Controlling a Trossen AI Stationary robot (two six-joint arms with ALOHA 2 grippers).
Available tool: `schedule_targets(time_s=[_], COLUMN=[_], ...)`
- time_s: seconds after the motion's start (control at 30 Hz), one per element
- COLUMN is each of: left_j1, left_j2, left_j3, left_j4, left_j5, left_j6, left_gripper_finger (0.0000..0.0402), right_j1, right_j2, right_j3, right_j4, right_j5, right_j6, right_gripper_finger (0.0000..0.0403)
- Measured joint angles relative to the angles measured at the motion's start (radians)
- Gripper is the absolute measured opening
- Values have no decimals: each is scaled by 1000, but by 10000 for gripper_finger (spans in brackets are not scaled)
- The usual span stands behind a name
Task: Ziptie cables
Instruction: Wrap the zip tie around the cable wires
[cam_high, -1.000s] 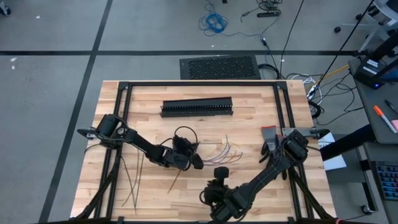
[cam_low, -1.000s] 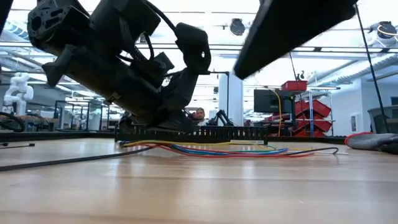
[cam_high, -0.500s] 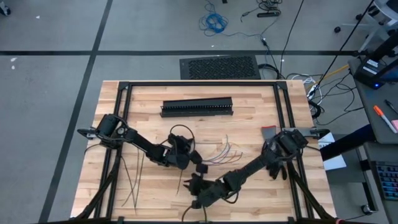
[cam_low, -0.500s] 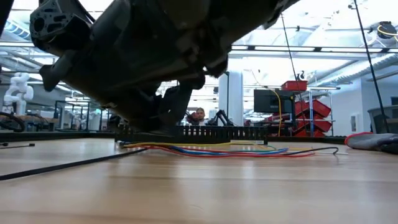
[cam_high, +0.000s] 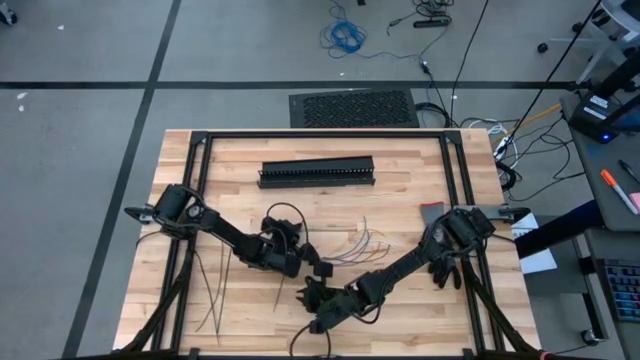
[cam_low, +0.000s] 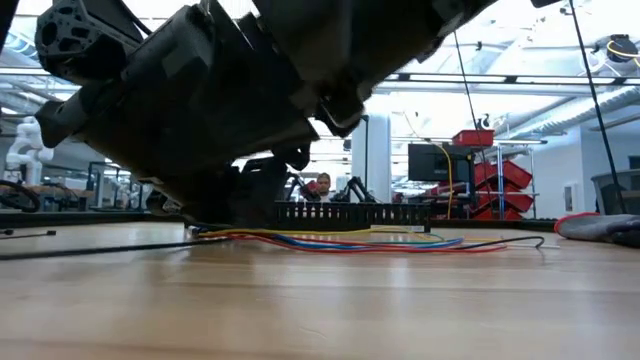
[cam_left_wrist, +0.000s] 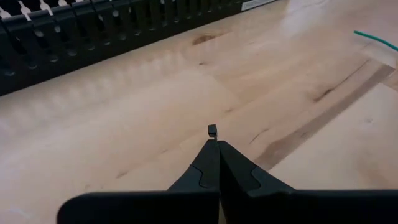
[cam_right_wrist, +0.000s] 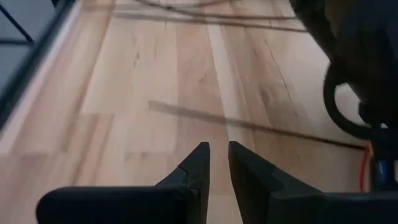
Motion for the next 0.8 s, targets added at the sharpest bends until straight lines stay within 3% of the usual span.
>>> schedule_targets(time_s=[0.2, 0.37, 0.6, 0.8], left_j1=[-2, 4, 5, 11], left_j2=[9, 35, 71, 74], left_j3=[0, 2, 3, 1], left_j4=[2, 9, 48, 163], left_j5=[-1, -23, -40, -25], left_j6=[-1, -37, -49, 25], left_gripper_finger=[0, 0, 0, 0], right_j1=[11, 7, -2, -5], right_j2=[30, 111, 144, 144], right_j3=[0, 4, 69, 110], right_j4=[14, 182, 219, 216], right_j5=[-28, -129, -16, -23], right_j6=[-46, -102, -240, -300], right_gripper_finger=[61, 94, 138, 145])
